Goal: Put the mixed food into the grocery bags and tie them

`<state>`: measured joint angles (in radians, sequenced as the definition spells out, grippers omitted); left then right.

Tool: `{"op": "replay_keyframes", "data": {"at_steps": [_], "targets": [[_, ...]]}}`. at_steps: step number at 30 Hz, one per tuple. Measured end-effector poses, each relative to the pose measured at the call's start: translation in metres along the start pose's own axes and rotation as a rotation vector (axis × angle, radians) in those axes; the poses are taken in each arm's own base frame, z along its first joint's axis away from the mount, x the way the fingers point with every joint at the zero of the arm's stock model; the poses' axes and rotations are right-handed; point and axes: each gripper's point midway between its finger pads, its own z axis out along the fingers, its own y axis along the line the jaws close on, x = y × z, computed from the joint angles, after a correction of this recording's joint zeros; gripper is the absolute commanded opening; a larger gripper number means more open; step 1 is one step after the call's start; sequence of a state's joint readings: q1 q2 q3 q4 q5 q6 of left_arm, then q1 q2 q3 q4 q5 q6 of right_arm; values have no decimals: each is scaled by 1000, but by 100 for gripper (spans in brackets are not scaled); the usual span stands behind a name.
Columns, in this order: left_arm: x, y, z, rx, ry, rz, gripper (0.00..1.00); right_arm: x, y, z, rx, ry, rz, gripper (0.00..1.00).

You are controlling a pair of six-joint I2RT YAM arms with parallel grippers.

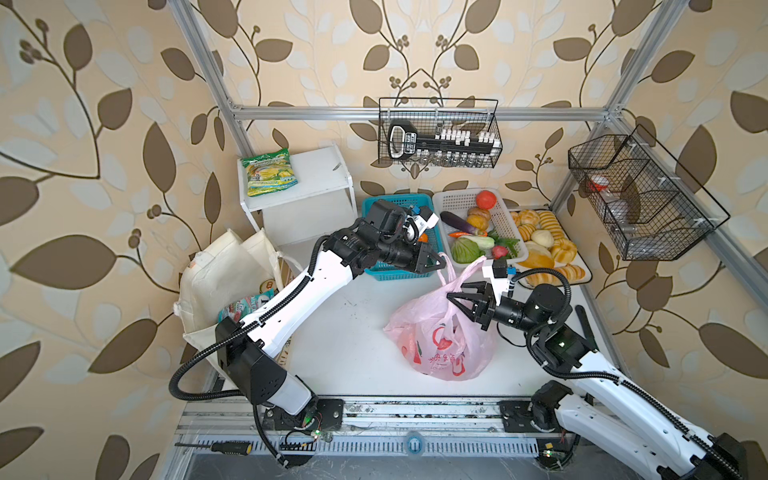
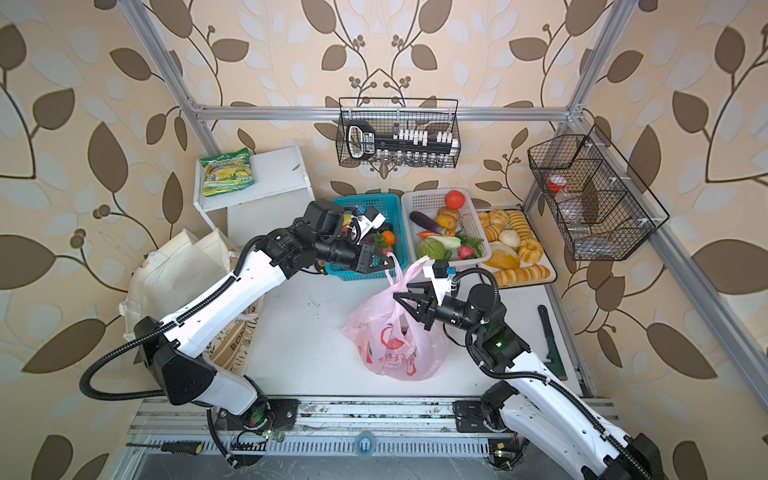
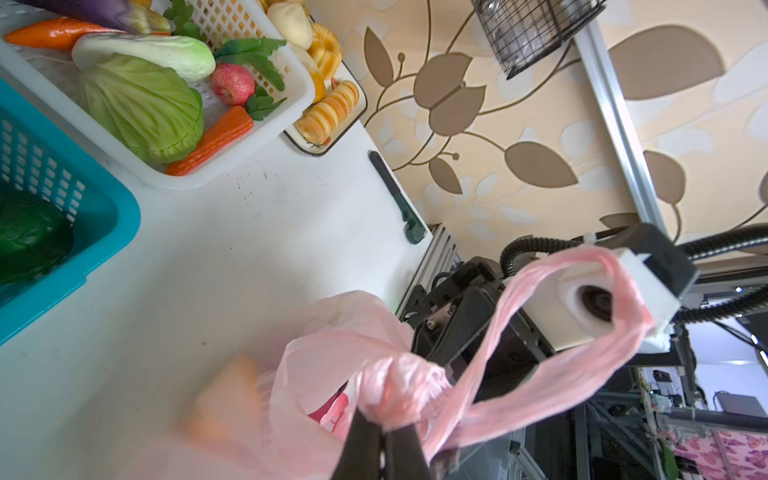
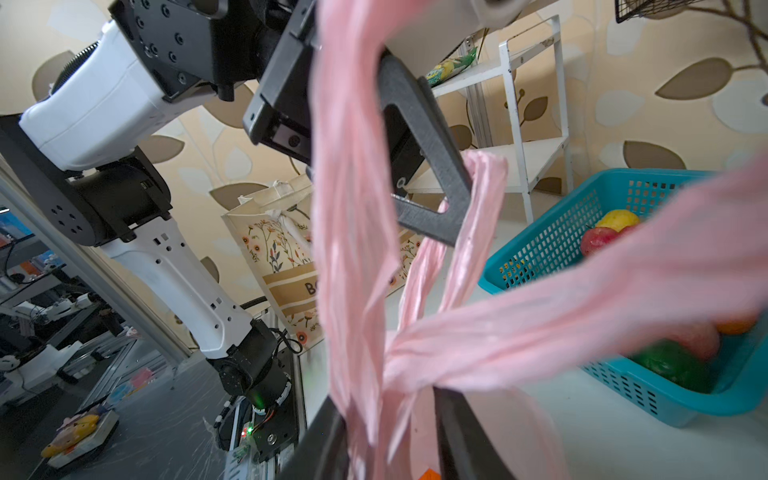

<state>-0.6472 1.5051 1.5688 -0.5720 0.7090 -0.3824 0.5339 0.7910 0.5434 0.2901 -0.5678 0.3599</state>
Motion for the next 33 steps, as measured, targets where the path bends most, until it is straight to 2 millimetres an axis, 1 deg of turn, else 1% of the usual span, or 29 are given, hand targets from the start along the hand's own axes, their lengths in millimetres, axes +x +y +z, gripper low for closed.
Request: {"op": "replay_keyframes", "data": {"at_steps": [2, 5, 8, 9, 11, 12, 13, 17, 20, 25, 30, 31, 33], "targets": [[-6, -5, -1, 15, -23, 7, 0, 0, 1, 3, -14, 13, 3, 42], [-8, -10, 0, 25, -35, 7, 0, -1, 3, 10, -32, 33, 12, 41], [-7, -11, 1, 27, -31, 1, 0, -1, 4, 16, -41, 45, 19, 36], [-7, -11, 1, 24, -32, 0, 0, 0, 3, 17, -39, 47, 24, 32], [-7, -9, 1, 16, -34, -2, 0, 1, 1, 17, -29, 49, 36, 28], [-7, -7, 2, 5, -37, -4, 0, 0, -2, 17, -15, 44, 39, 24], [-7, -4, 2, -9, -43, -6, 0, -1, -4, 17, -1, 38, 41, 22], [0, 8, -2, -62, -56, -22, 0, -8, -12, 15, 55, 1, 60, 17], [7, 11, -8, -85, -66, -39, 0, -13, -16, 11, 89, -38, 73, 18], [13, 14, -15, -109, -89, -47, 0, -10, -23, 8, 126, -58, 104, 19], [23, 20, -14, -104, -109, -107, 0, -7, -22, 8, 112, -58, 127, 27], [23, 19, -11, -99, -113, -116, 0, -7, -20, 9, 101, -58, 128, 30], [25, 15, -7, -87, -112, -122, 0, -7, -15, 10, 73, -54, 129, 34]]}}
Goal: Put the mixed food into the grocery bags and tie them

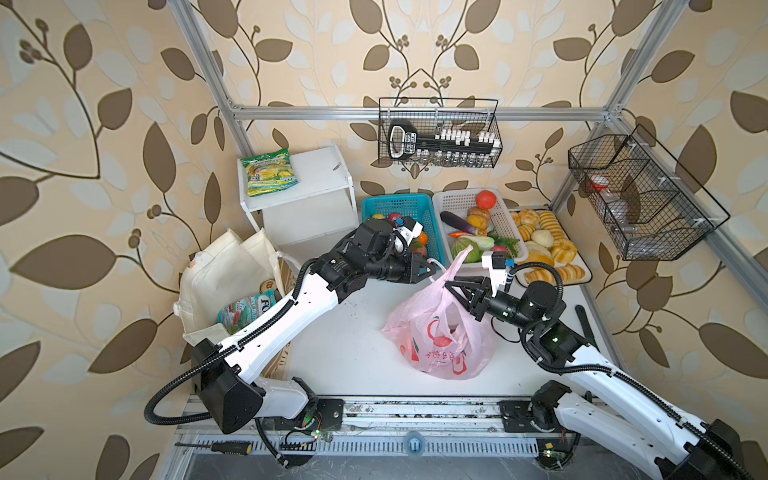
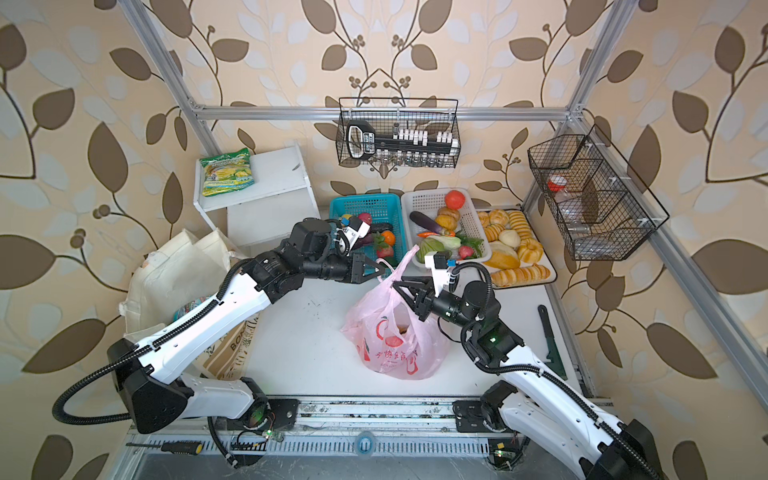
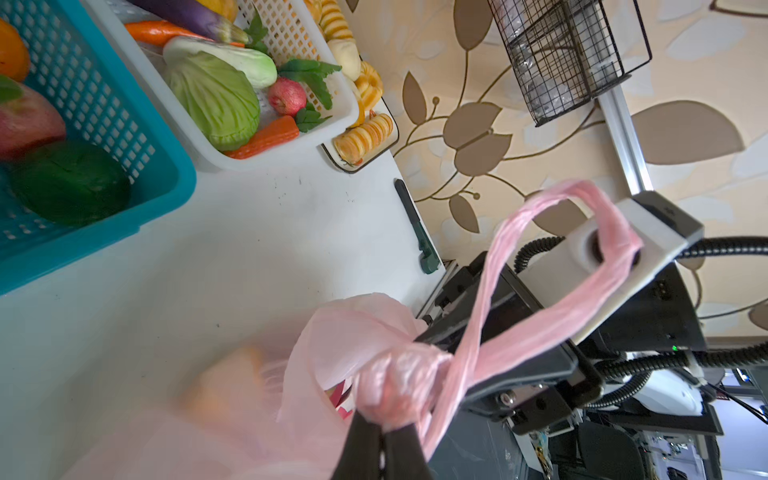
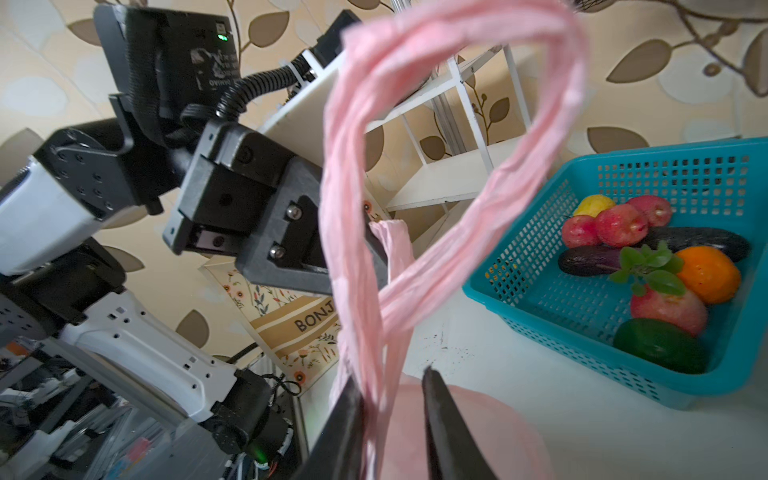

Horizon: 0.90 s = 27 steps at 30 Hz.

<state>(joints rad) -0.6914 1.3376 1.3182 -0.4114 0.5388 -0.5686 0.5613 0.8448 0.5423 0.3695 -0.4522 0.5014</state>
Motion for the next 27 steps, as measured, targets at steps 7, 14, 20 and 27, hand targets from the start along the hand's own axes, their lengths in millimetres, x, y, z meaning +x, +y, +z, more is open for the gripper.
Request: {"op": "replay_keyframes", "data": {"at_steps": [7, 14, 20, 27], "targets": [[2, -15, 9, 19, -24, -16, 0, 7, 6, 5, -45, 31, 12, 43], [5, -2, 17, -39, -57, -50, 0, 7, 7, 7, -52, 30, 45, 53], [5, -8, 19, -30, -67, -45, 0, 12, 9, 12, -54, 38, 71, 59], [7, -8, 26, -30, -60, -44, 0, 12, 1, 15, -12, 27, 109, 61]]}}
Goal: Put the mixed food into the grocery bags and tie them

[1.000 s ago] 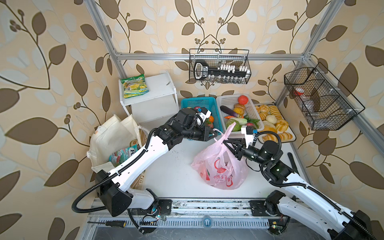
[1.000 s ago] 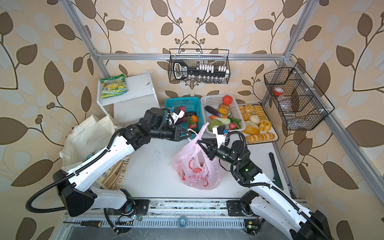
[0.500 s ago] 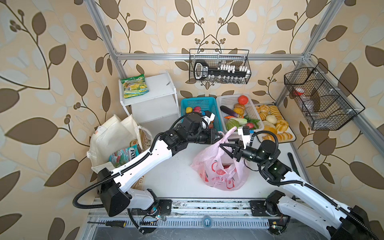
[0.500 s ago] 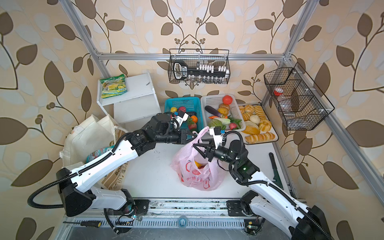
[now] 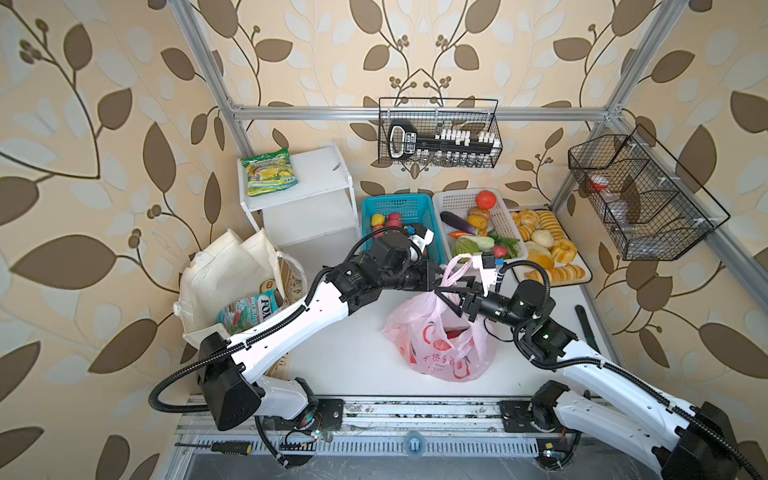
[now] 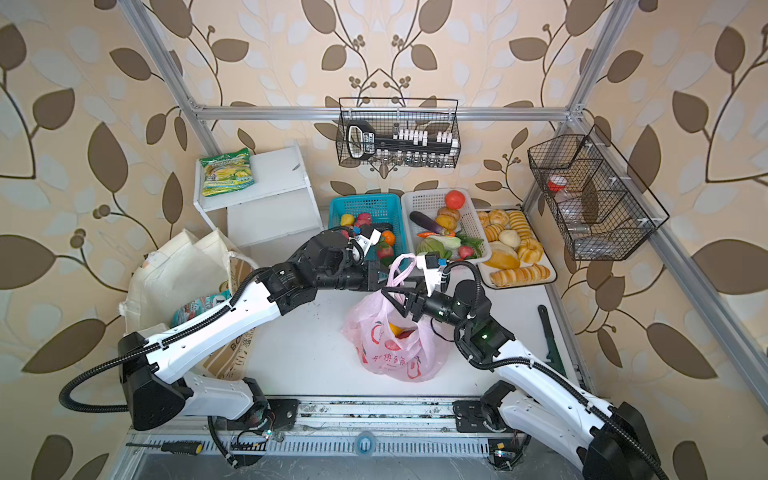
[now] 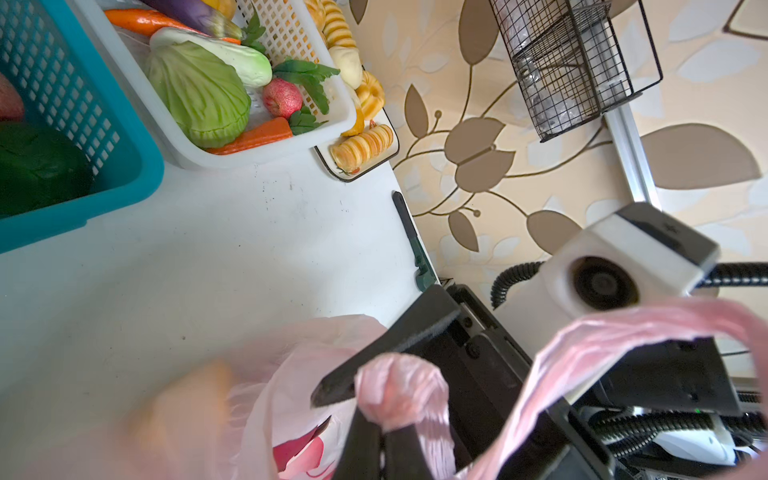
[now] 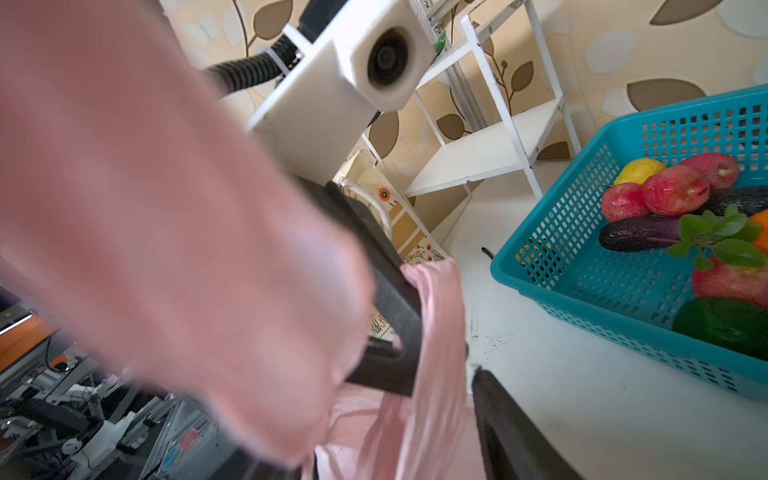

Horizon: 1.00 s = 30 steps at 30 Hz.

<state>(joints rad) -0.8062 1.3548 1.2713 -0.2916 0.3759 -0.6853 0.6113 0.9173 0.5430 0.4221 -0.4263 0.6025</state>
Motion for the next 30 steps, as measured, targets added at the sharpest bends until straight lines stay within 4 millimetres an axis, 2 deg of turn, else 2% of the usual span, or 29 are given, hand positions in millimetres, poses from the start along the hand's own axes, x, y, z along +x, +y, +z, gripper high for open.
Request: {"op": "replay_keyframes", "data": {"at_steps": [8, 12, 19, 22, 30], "targets": [[-6, 0, 4, 4, -25, 3, 0, -5, -11, -1, 74, -35, 24, 38], [-10, 3, 3, -18, -47, 9, 0, -14, -17, -9, 134, -82, 29, 34], [-4, 10, 2, -57, -33, 7, 0, -38, -18, -24, 191, -197, 40, 35], [-4, 9, -2, -59, -37, 15, 0, -37, -21, -25, 203, -201, 51, 34], [-6, 7, -15, -75, -62, 45, 0, -35, -25, -25, 217, -201, 76, 20]]}}
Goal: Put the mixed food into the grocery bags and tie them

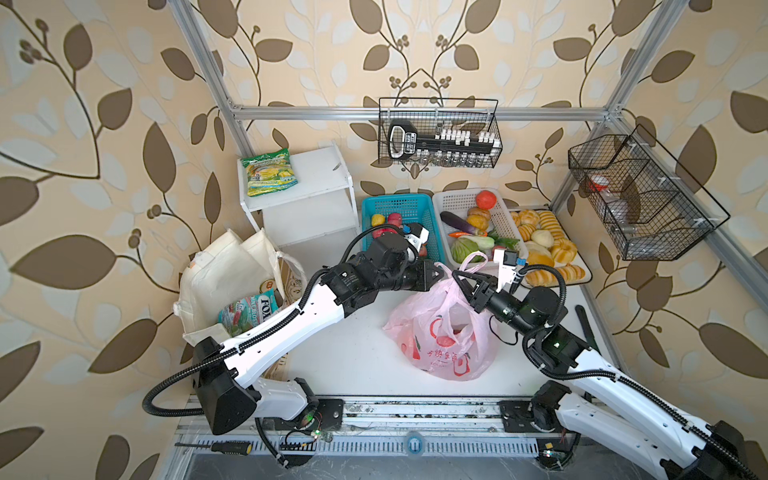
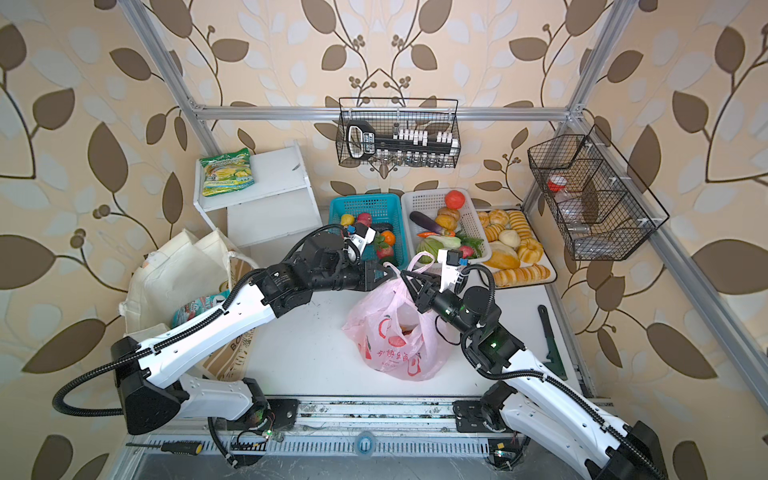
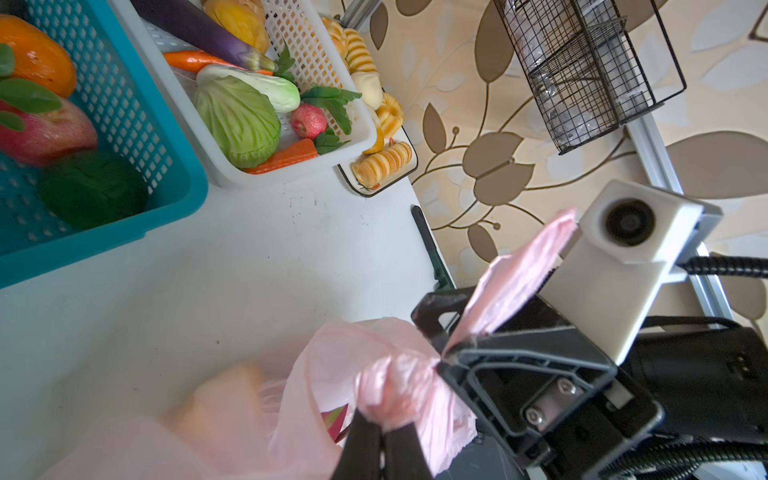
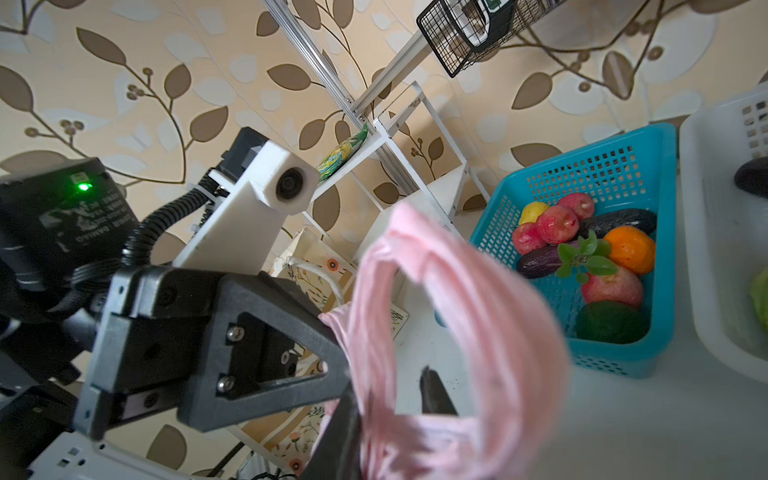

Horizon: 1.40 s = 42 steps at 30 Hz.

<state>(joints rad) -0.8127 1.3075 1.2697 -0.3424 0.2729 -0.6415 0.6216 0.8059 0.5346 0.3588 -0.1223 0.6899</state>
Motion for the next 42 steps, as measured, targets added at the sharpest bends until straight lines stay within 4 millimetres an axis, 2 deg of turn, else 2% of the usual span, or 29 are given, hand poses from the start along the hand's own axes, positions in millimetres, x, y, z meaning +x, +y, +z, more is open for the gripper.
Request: {"op": "replay_keyframes", "data": {"at_steps": [9, 12, 17, 22, 27, 34, 37, 39, 42], "targets": [[-7, -4, -24, -17, -55, 39, 0, 8, -10, -3, 46, 31, -33, 19], [-1, 0, -26, -15, -49, 39, 0, 7, -9, -7, 44, 30, -56, 25], [15, 4, -20, 3, 9, 29, 0, 15, -2, -8, -31, 93, -86, 41], [17, 5, -20, 3, 15, 25, 0, 18, -2, -13, -92, 146, -112, 57], [17, 4, -20, 7, 18, 18, 0, 33, 11, -20, -191, 229, -133, 65], [18, 4, -19, 11, 24, 5, 0, 58, 18, -20, -259, 333, -139, 75], [19, 4, -18, 13, 27, 4, 0, 68, 27, -19, -289, 358, -155, 75], [19, 4, -17, 15, 30, 4, 0, 71, 31, -18, -298, 361, -163, 70], [19, 3, -17, 16, 30, 3, 0, 69, 30, -14, -282, 341, -173, 46]]}}
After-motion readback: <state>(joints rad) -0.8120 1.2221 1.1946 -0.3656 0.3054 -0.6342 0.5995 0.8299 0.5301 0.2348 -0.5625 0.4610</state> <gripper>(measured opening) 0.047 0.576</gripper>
